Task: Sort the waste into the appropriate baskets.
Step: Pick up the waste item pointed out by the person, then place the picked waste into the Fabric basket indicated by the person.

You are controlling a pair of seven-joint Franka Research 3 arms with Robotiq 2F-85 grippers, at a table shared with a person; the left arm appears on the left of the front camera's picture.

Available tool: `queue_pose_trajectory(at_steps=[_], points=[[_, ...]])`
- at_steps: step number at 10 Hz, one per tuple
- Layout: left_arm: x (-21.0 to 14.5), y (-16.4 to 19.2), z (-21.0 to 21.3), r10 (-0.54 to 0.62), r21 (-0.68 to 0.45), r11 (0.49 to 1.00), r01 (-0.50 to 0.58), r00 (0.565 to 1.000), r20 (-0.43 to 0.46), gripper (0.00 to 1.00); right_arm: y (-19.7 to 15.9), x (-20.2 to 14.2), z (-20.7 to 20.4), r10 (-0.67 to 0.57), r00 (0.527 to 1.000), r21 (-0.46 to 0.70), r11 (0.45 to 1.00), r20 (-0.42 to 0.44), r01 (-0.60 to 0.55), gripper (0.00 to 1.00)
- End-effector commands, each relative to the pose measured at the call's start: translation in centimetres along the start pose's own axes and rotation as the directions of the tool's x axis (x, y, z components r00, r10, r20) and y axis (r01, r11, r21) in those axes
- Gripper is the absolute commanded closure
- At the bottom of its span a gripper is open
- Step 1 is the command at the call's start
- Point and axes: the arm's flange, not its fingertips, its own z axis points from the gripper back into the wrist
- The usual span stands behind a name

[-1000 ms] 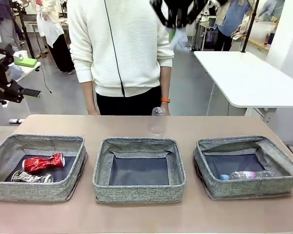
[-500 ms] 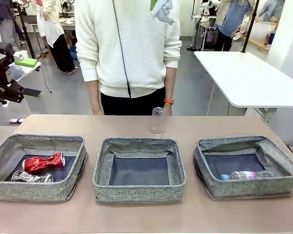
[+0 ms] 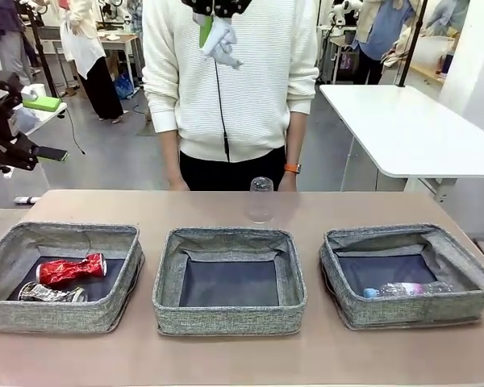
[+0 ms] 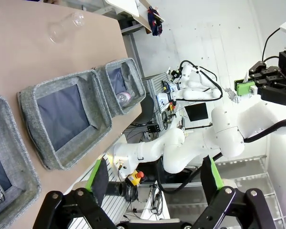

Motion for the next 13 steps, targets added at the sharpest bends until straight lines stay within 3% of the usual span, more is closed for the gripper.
queue_pose_trajectory(at_steps=[1, 2, 13], points=[[0.0, -0.1, 0.0, -0.020, -0.021, 1.000, 0.020, 1.000, 0.007, 0.00, 0.1, 1.8, 2.8, 0.022, 1.000, 0.002, 1.000, -0.002, -0.022, 0.91], [0.0, -0.1, 0.0, -0.020, -0.021, 1.000, 0.020, 1.000, 0.007, 0.00, 0.0, 0.0, 0.0, 0.000, 1.000, 0.000, 1.000, 0.000, 0.000, 0.91], [0.0, -0.1, 0.0, -0.020, -0.021, 1.000, 0.020, 1.000, 0.007, 0.00, 0.0, 0.0, 0.0, 0.000, 1.000, 0.000, 1.000, 0.000, 0.000, 0.91]])
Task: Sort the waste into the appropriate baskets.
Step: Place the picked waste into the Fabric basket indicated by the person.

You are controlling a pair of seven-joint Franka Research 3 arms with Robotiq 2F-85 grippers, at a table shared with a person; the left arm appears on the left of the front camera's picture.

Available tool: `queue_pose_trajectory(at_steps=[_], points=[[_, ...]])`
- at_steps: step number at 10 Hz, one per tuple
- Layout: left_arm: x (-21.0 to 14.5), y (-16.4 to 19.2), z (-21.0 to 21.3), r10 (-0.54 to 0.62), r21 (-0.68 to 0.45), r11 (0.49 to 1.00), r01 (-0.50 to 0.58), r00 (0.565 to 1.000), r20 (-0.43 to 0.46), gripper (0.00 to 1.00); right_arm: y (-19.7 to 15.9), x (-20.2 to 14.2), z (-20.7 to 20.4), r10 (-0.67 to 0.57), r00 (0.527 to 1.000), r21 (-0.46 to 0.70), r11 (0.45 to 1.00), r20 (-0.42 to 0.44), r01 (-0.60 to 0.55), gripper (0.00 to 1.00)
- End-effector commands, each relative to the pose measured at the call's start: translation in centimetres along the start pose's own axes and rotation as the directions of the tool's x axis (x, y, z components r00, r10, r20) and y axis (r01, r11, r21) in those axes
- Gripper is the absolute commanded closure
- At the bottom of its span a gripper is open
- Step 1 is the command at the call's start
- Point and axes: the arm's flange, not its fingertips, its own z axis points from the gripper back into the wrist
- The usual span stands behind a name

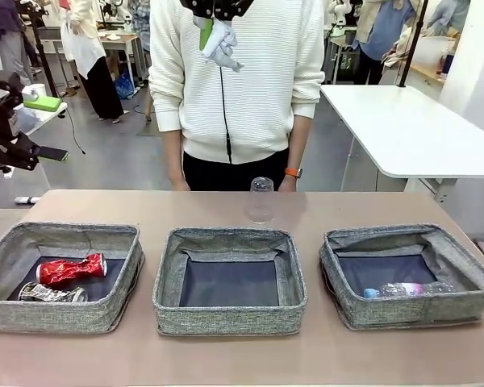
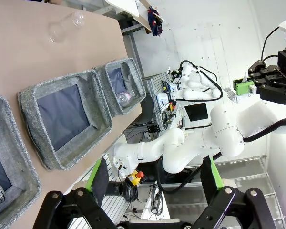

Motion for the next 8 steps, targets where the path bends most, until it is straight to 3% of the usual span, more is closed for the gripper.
queue_pose_trajectory(at_steps=[1, 8], points=[[0.01, -0.13, 0.01, -0.020, -0.021, 1.000, 0.020, 1.000, 0.007, 0.00, 0.21, -0.17, 0.02, -0.003, 1.000, -0.001, 1.000, 0.005, 0.003, 0.91], [0.01, -0.13, 0.01, -0.020, -0.021, 1.000, 0.020, 1.000, 0.007, 0.00, 0.21, -0.17, 0.02, -0.003, 1.000, -0.001, 1.000, 0.005, 0.003, 0.91]])
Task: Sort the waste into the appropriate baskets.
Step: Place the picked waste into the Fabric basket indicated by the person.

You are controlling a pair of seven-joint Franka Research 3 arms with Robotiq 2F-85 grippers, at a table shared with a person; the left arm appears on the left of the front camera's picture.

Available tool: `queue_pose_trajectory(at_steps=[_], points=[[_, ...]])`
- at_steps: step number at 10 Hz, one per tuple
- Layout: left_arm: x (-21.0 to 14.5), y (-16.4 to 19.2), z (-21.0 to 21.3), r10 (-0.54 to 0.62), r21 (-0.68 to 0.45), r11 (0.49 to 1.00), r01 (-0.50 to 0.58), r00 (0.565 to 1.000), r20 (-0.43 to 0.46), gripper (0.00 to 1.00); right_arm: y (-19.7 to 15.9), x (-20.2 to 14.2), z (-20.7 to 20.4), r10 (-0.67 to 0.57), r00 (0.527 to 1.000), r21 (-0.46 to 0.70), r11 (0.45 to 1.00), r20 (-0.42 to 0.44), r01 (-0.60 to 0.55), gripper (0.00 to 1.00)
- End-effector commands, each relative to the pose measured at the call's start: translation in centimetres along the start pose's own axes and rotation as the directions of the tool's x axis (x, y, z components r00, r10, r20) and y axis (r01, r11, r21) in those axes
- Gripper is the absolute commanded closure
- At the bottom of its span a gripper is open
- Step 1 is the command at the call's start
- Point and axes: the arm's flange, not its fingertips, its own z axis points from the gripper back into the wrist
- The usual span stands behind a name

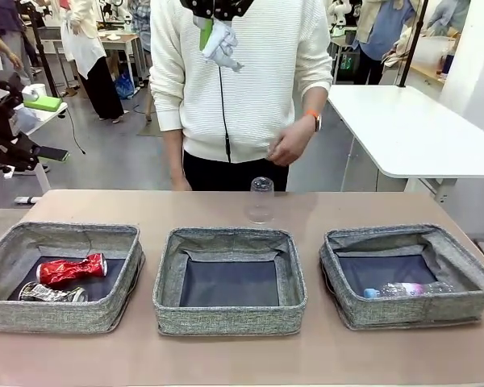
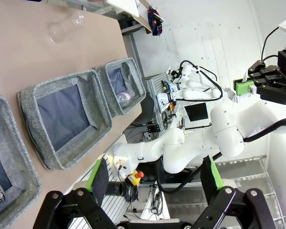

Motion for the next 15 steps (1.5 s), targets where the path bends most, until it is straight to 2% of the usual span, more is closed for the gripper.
queue_pose_trajectory(at_steps=[1, 13, 15], points=[[0.0, -0.1, 0.0, -0.020, -0.021, 1.000, 0.020, 1.000, 0.007, 0.00, 0.2, -0.2, 0.0, -0.003, 1.000, -0.001, 1.000, 0.005, 0.003, 0.91], [0.0, -0.1, 0.0, -0.020, -0.021, 1.000, 0.020, 1.000, 0.007, 0.00, 0.0, 0.0, 0.0, 0.000, 1.000, 0.000, 1.000, 0.000, 0.000, 0.91], [0.0, -0.1, 0.0, -0.020, -0.021, 1.000, 0.020, 1.000, 0.007, 0.00, 1.4, -2.8, -7.9, 0.095, 0.994, 0.033, 0.995, -0.053, -0.094, 0.91]])
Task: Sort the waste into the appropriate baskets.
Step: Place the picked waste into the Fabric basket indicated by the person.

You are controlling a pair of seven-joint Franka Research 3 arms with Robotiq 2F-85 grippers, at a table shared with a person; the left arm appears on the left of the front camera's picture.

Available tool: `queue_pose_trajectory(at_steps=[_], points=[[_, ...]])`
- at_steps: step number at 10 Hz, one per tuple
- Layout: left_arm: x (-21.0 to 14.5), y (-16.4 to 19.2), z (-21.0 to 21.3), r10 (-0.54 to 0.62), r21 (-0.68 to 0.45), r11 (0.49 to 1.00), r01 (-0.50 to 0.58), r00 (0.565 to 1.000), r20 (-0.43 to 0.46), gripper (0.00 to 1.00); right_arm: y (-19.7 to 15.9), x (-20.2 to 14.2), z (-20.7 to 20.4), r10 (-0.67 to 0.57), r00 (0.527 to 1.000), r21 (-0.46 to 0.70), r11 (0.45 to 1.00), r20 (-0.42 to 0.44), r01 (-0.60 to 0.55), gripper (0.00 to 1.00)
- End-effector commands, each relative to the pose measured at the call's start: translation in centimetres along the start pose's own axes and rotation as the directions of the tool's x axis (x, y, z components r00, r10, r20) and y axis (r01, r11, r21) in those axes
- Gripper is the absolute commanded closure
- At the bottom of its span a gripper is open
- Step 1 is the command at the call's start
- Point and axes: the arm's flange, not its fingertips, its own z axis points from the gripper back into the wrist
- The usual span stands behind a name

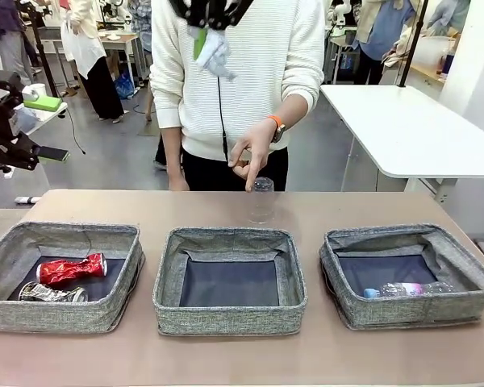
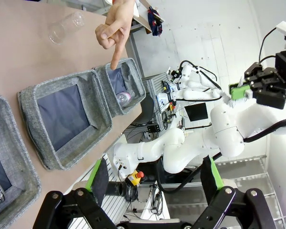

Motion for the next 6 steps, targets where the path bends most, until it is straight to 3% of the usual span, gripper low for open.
queue_pose_trajectory(at_steps=[1, 2, 3, 5, 6], points=[[0.0, -0.1, 0.0, -0.020, -0.021, 1.000, 0.020, 1.000, 0.007, 0.00, 0.3, -3.8, -10.8, 0.021, 0.999, 0.027, 0.999, -0.039, -0.019, 0.91], [0.0, -0.1, 0.0, -0.020, -0.021, 1.000, 0.020, 1.000, 0.007, 0.00, 0.9, -4.4, -15.8, 0.069, 0.995, 0.131, 0.990, -0.072, -0.059, 0.91], [0.0, -0.1, 0.0, -0.020, -0.021, 1.000, 0.020, 1.000, 0.007, 0.00, 0.6, -4.4, -20.8, 0.034, 0.997, 0.098, 0.995, -0.075, -0.026, 0.91], [0.0, -0.1, 0.0, -0.020, -0.021, 1.000, 0.020, 1.000, 0.007, 0.00, -1.6, -3.7, -26.4, 0.088, 0.996, 0.026, 0.996, -0.029, -0.088, 0.91], [0.0, -0.1, 0.0, -0.020, -0.021, 1.000, 0.020, 1.000, 0.007, 0.00, -3.1, -3.7, -28.5, 0.116, 0.993, 0.098, 0.989, -0.022, -0.114, 0.91]])
